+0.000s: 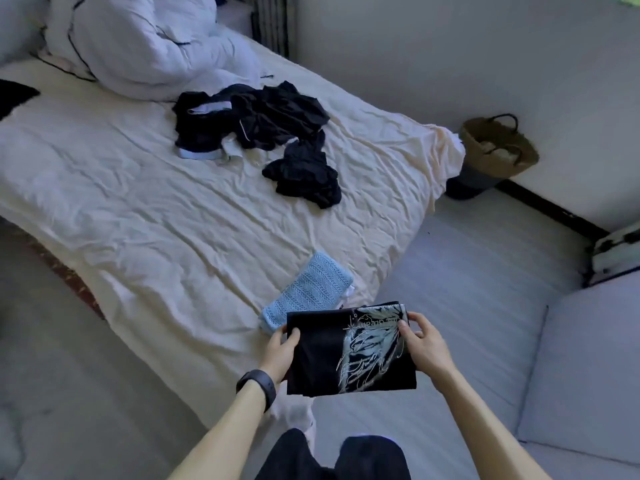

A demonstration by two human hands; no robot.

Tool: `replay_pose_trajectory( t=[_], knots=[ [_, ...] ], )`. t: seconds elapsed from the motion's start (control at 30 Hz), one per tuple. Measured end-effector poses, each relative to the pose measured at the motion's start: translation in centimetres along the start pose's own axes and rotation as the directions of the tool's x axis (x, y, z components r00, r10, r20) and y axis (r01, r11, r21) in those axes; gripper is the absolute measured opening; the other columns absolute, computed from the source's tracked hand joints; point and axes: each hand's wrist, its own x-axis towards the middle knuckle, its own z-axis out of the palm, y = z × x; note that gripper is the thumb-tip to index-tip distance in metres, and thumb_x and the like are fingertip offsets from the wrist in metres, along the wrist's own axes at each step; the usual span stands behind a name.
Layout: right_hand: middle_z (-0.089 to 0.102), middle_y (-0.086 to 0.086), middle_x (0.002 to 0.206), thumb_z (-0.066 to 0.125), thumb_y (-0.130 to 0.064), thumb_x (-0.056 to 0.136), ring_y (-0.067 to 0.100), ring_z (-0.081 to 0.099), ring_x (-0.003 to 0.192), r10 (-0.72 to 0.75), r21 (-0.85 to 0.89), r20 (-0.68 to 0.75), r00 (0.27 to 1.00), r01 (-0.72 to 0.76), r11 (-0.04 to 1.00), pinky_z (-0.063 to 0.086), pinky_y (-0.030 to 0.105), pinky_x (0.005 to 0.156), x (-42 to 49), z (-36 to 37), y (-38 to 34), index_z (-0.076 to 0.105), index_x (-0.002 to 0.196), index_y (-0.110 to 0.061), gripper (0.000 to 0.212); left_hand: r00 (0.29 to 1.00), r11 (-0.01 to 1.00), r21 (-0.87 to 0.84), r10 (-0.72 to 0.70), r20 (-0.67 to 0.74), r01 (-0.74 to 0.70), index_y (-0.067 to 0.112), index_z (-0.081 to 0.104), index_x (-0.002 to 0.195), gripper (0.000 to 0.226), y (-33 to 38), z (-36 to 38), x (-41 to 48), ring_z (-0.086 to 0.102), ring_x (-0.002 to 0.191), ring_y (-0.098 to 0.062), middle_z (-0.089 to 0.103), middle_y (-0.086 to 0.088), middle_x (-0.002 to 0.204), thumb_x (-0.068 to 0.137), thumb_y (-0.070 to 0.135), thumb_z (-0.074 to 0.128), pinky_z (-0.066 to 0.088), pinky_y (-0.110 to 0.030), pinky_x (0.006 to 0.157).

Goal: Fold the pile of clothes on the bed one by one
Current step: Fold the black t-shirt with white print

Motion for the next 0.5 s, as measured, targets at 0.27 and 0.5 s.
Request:
replay_pose_trajectory(
  t=[0.27,0.5],
  knots=[
    [0.072,0.003,0.105,0.053,-0.048,0.101,0.022,0.073,0.083,-0.119,-0.276,0.327,0.938,0.215,0.937,0.061,0.043,0.081,13.9,2.5,-9.0,0.057,0.118,-0.04,0.019,0.96,0.988,-0.154,-0.067,-0.271,0.025,0.024,0.05,0.131,0.032,0.7,1.3,5.1,0.053,0.125,-0.024,0.057,0.002,0.129,0.103,0.038,0.052,0.042,-0.049,0.11],
    [0.073,0.001,0.101,0.05,-0.048,0.103,0.025,0.074,0.074,-0.086,-0.406,0.592,0.801,0.388,0.827,0.062,0.044,0.072,25.1,8.8,-14.2,0.055,0.122,-0.038,0.022,0.854,0.946,-0.318,-0.211,-0.475,0.058,0.033,0.051,0.122,0.038,-0.4,3.2,9.8,0.058,0.121,-0.026,0.06,-0.004,0.134,0.092,0.056,0.053,0.046,-0.052,0.105]
  ],
)
